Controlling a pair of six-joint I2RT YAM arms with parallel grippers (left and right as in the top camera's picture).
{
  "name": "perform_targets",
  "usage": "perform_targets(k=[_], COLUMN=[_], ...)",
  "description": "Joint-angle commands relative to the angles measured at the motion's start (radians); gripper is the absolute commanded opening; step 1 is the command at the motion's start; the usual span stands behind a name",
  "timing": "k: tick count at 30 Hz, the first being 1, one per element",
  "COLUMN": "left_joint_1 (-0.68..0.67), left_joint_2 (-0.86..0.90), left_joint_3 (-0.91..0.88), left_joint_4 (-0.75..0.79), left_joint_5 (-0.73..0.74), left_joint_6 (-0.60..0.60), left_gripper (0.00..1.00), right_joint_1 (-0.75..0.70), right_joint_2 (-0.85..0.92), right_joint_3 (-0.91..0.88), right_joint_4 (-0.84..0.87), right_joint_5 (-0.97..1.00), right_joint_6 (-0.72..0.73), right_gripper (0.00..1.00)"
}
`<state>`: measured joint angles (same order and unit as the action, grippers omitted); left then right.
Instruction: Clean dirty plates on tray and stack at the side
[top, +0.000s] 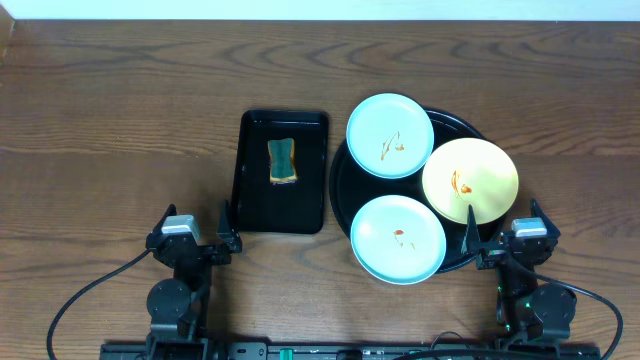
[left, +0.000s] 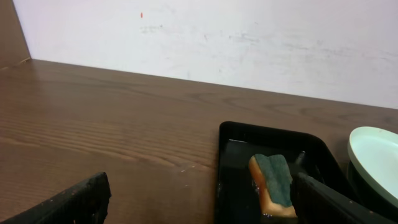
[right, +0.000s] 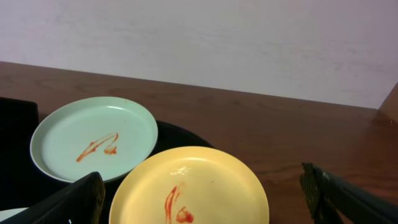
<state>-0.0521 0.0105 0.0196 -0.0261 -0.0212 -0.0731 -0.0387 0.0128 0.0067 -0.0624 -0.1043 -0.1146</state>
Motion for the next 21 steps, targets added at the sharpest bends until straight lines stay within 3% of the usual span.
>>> perform_targets(k=[1,21], left_joint_1=[0.007,0.007], left_joint_2=[-0.005,-0.005], left_joint_3=[-0.015,-0.015], left_joint_4=[-0.045,-0.045], left_joint_5=[-0.006,-0.006], left_joint_6=[0.017,0.017], left_gripper=[0.93,0.93], right_joint_1=[0.020,0.020], right_joint_2=[0.002,0.002], right_joint_3=[-0.001,-0.001], right_joint_4=[-0.003,-0.003], right_joint_5=[-0.005,-0.005], right_joint_6=[-0.006,-0.006], right_gripper=[0.99,0.99])
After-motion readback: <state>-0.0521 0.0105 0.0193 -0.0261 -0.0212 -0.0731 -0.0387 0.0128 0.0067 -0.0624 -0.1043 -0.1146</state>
